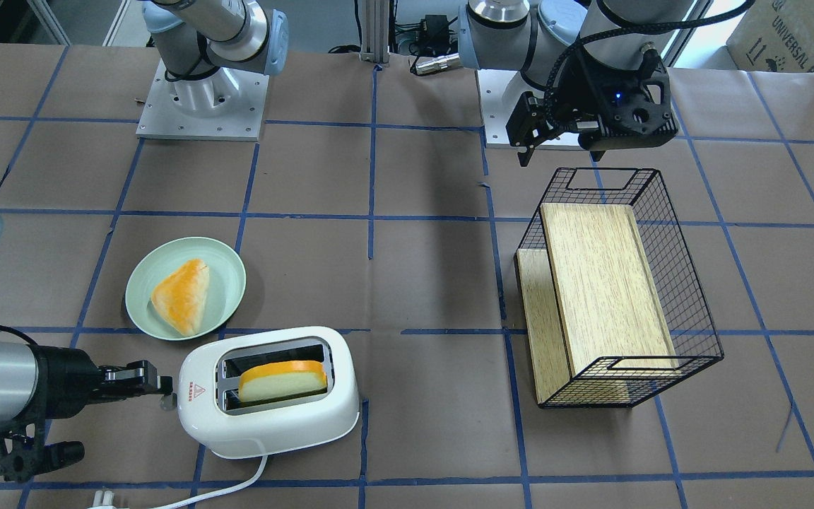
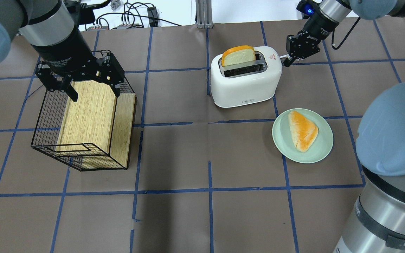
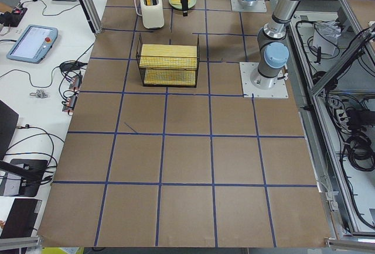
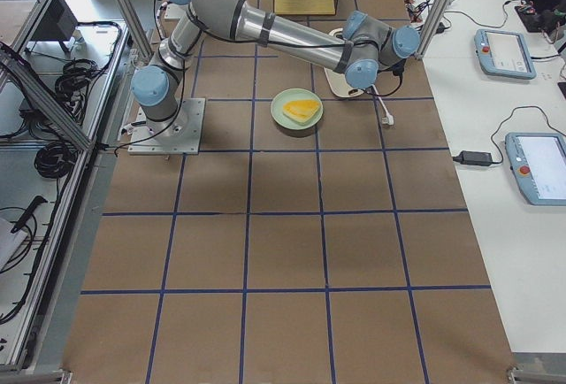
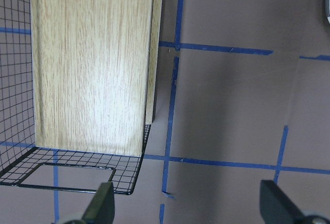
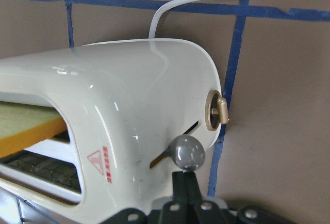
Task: Press toaster with right arm
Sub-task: 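Press the toaster lever down with the right gripper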
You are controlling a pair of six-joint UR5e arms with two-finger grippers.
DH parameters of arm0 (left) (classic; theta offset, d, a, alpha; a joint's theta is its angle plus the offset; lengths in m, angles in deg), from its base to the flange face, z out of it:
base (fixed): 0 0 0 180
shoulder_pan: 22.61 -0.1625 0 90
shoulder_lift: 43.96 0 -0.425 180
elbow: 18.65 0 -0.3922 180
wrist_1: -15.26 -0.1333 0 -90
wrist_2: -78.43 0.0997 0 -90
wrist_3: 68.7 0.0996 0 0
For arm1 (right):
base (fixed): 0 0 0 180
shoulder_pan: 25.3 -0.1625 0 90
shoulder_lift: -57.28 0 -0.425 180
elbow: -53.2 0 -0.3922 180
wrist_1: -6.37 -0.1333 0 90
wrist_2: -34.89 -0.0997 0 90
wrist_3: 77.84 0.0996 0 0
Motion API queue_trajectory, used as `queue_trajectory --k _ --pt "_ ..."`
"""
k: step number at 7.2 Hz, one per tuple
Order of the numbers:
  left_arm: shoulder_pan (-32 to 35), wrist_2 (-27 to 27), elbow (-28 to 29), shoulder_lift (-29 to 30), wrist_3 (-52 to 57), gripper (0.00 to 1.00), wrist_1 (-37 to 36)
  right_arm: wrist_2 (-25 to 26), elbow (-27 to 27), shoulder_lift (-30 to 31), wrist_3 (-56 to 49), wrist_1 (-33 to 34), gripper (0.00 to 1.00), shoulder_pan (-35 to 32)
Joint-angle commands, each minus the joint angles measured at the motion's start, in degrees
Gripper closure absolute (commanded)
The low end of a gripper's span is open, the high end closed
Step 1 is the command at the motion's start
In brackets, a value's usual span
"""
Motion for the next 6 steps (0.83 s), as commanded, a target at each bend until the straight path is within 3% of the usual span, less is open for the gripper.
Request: queue_trajectory --k 1,6 --pt "0.0 0.0 -0.04 0.0 0.0 0.0 0.0 -0.16 0.01 -1.25 -0.17 0.45 1.0 -0.07" --pt "0.0 0.0 -0.04 0.0 0.0 0.0 0.0 -0.78 0.27 -3.71 -0.53 0.98 1.0 0.19"
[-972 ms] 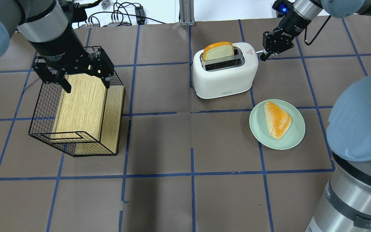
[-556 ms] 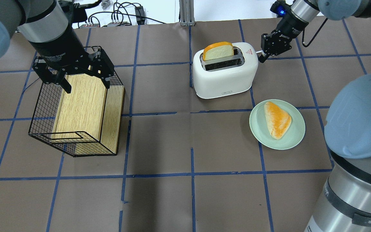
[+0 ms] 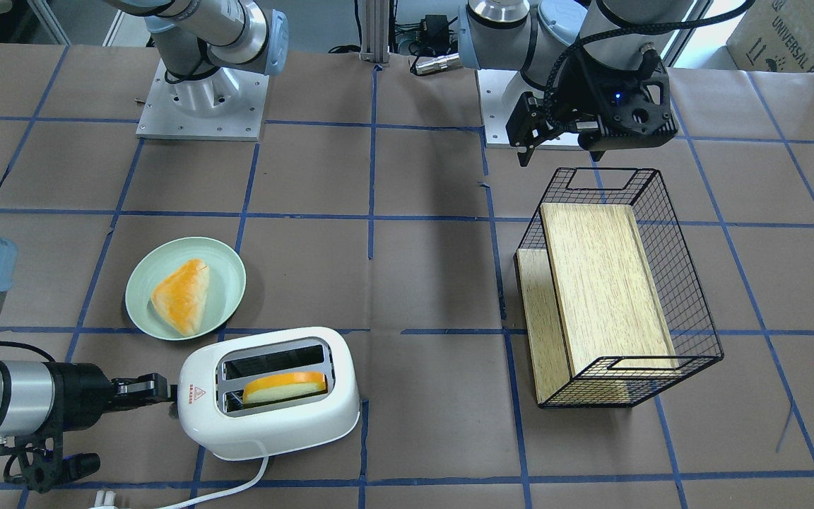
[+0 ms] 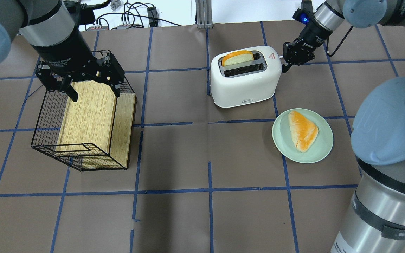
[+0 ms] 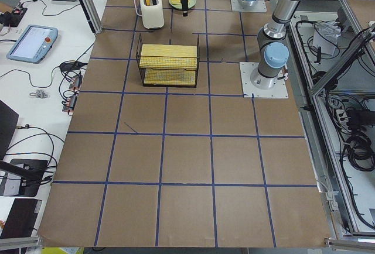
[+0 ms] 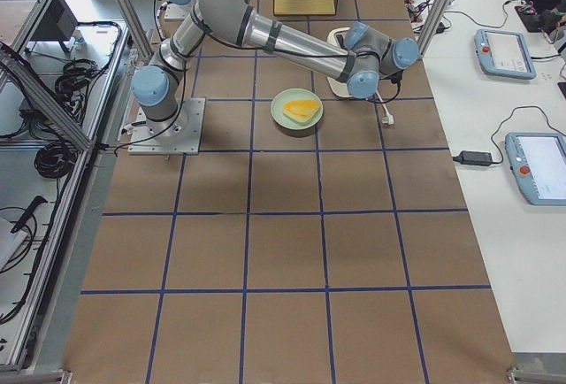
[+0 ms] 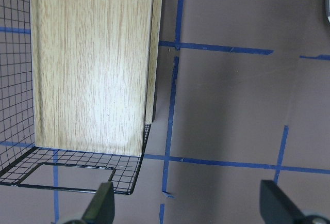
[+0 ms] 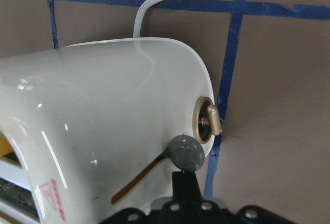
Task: Press toaster with right arm
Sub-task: 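Press the toaster lever down with the right gripper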
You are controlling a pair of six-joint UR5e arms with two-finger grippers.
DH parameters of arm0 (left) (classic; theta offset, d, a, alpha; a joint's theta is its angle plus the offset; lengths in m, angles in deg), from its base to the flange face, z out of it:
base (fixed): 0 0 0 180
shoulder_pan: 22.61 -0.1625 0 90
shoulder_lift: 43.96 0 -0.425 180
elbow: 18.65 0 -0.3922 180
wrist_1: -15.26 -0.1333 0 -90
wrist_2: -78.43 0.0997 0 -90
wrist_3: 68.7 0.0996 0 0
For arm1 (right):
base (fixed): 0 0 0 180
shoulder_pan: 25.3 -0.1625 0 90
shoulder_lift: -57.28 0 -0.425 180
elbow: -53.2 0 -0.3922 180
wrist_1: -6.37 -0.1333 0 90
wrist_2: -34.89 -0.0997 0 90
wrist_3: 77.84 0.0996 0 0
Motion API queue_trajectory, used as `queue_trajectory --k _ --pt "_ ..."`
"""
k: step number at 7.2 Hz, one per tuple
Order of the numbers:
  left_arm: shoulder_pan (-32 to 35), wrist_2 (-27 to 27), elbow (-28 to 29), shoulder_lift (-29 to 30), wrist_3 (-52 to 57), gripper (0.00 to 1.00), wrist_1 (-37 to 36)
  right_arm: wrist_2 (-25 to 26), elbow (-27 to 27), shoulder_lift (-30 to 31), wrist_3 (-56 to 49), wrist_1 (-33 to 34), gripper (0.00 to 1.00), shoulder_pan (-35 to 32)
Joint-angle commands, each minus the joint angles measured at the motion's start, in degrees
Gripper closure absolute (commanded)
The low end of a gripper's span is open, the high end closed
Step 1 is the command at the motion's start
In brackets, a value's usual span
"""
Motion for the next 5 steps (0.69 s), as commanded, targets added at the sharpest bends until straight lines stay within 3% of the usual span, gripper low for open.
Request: queue_trajectory --k 1,5 --pt "0.0 0.0 0.0 0.0 0.0 0.0 0.0 -0.05 -0.05 -0.94 0.07 0.07 1.0 0.05" --pt "0.0 0.0 0.0 0.0 0.0 0.0 -0.09 0.38 -0.58 -0.43 0.5 0.33 0.99 -0.12"
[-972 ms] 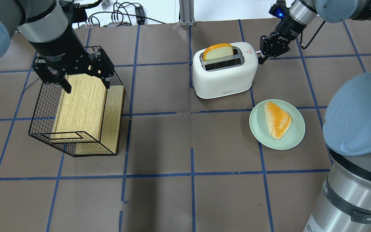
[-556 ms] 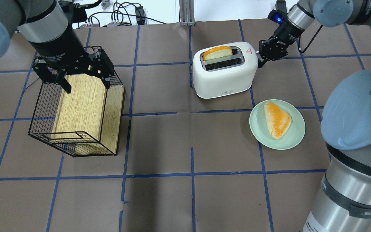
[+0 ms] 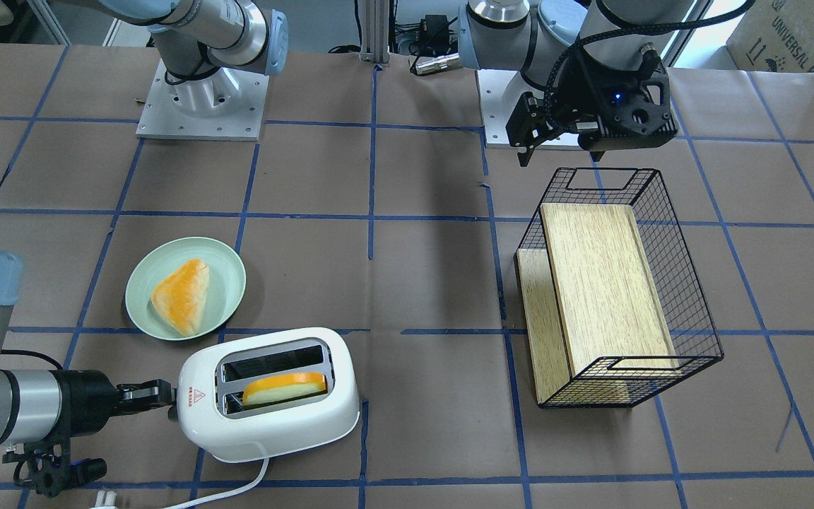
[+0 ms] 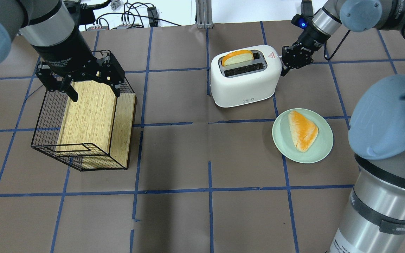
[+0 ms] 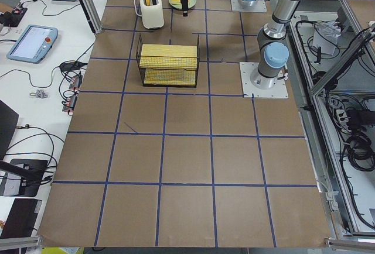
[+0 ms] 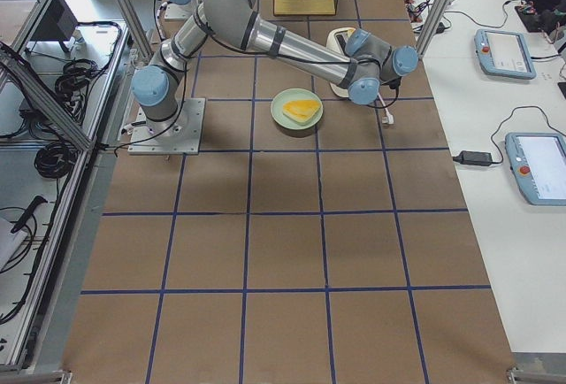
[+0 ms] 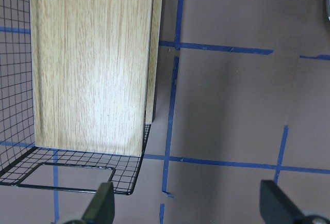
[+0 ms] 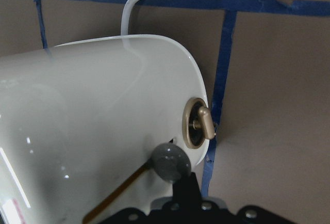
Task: Press toaster with right arm
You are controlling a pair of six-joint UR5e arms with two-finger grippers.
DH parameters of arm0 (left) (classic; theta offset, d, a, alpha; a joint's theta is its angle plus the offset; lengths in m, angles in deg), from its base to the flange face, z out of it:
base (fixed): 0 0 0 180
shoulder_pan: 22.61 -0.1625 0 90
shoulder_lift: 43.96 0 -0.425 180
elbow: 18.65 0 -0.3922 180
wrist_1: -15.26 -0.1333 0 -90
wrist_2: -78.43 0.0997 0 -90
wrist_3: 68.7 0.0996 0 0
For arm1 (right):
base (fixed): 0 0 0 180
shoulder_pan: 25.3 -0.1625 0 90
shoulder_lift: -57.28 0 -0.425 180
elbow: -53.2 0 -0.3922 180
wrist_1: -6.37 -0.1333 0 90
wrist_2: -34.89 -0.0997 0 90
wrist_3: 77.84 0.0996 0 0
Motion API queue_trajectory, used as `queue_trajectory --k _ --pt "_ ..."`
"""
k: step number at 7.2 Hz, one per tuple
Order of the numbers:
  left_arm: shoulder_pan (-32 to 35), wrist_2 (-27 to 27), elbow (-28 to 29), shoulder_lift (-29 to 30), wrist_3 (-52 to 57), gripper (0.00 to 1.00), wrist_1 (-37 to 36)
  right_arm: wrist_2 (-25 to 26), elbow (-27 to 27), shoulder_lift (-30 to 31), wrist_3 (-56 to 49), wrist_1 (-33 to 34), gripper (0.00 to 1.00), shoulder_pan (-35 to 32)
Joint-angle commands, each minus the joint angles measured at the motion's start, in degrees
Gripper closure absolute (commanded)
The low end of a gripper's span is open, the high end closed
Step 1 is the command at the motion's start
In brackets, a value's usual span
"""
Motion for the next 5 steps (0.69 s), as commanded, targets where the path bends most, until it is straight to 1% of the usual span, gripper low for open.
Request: queue_trajectory --k 1,2,4,5 --pt "0.0 0.0 0.0 -0.01 0.0 0.0 0.01 0.61 -2.58 0.57 0.61 -0.06 0.99 -0.23" --pt "0.0 0.0 0.0 -0.01 0.0 0.0 0.02 0.79 -5.03 0.22 0.96 -0.84 0.99 -0.4" --pt "0.0 0.0 0.0 -0.01 0.0 0.0 0.02 0.7 -5.85 -0.58 1.22 -0.77 0.98 -0.41" --pt "0.0 0.0 0.0 -0.01 0.0 0.0 0.02 0.88 -6.81 -0.32 1.31 -0.85 0.95 -0.49"
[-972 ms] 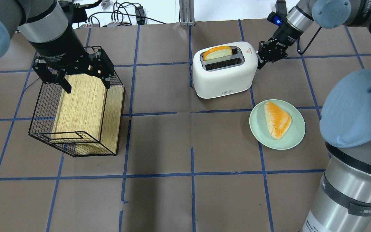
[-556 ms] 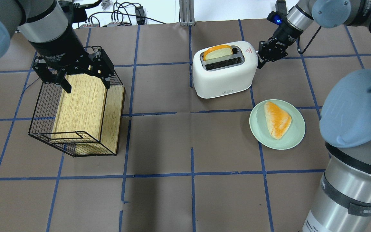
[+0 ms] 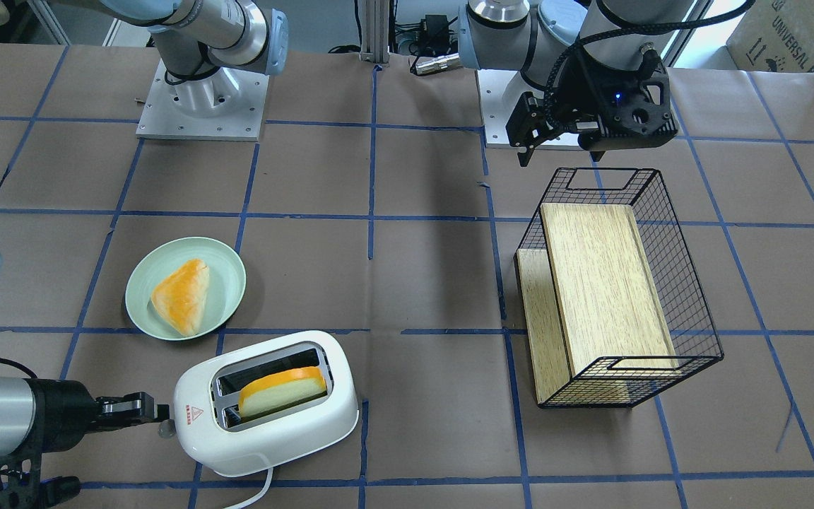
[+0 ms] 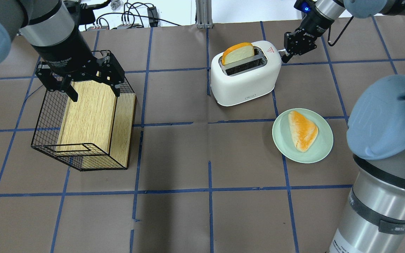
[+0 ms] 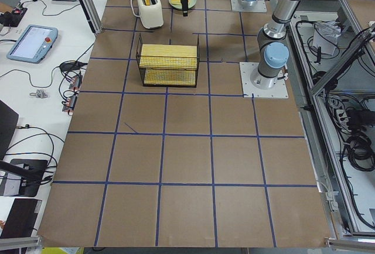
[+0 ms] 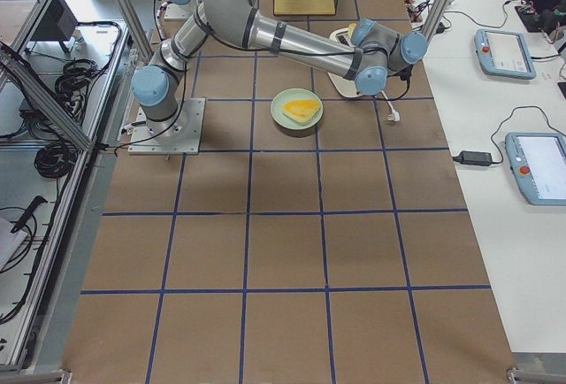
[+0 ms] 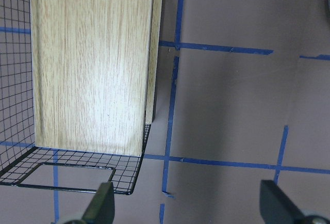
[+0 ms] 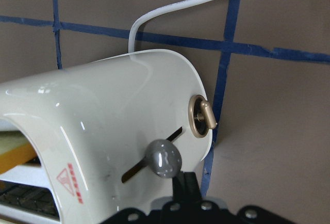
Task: Press toaster with right arm
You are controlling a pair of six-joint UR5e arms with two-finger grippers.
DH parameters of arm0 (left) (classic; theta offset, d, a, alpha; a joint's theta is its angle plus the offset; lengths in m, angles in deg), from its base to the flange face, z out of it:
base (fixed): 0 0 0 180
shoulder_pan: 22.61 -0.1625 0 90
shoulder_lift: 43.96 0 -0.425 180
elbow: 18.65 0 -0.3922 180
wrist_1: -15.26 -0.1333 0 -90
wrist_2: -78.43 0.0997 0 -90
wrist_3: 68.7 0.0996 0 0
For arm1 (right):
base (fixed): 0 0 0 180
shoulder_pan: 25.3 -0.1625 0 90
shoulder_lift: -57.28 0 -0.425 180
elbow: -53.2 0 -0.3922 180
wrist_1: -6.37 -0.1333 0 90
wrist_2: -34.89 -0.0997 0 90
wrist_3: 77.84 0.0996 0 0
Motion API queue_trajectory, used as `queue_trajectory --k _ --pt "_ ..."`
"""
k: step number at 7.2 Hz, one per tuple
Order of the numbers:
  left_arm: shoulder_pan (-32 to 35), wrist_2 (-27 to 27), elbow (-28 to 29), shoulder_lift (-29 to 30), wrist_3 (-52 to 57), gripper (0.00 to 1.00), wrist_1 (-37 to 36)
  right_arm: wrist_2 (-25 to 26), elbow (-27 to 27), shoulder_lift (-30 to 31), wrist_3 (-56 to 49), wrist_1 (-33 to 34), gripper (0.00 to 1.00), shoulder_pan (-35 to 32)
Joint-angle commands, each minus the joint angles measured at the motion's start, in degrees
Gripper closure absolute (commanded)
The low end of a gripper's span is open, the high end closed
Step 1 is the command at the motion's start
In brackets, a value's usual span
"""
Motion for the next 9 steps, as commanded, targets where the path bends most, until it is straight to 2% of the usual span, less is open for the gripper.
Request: queue_trajectory --k 1,2,3,4,6,7,9 --pt "0.0 0.0 0.0 0.0 0.0 0.0 -0.09 3.59 -3.16 1.31 0.26 -0.07 0.59 -0.07" --pt "0.0 0.0 0.0 0.09 0.0 0.0 0.0 10.15 -5.88 3.94 0.26 -0.07 0.01 -0.25" --pt "0.0 0.0 0.0 0.0 0.0 0.0 0.0 19.88 -7.65 7.18 0.35 -0.16 0.0 -2.34" --pt "0.0 0.0 0.0 0.09 0.0 0.0 0.0 26.76 -7.66 9.39 0.43 -0.51 0.0 -4.97" --pt "0.0 0.0 0.0 0.09 0.0 0.0 0.0 27.09 -7.67 13.08 0.26 -0.77 0.0 -5.26" --pt "0.0 0.0 0.0 0.0 0.0 0.0 -0.09 27.44 -7.4 15.71 -0.61 -3.91 0.0 -5.34" --pt "0.0 0.0 0.0 0.0 0.0 0.0 -0.09 26.66 -6.44 18.53 0.17 -4.9 0.0 -7.0"
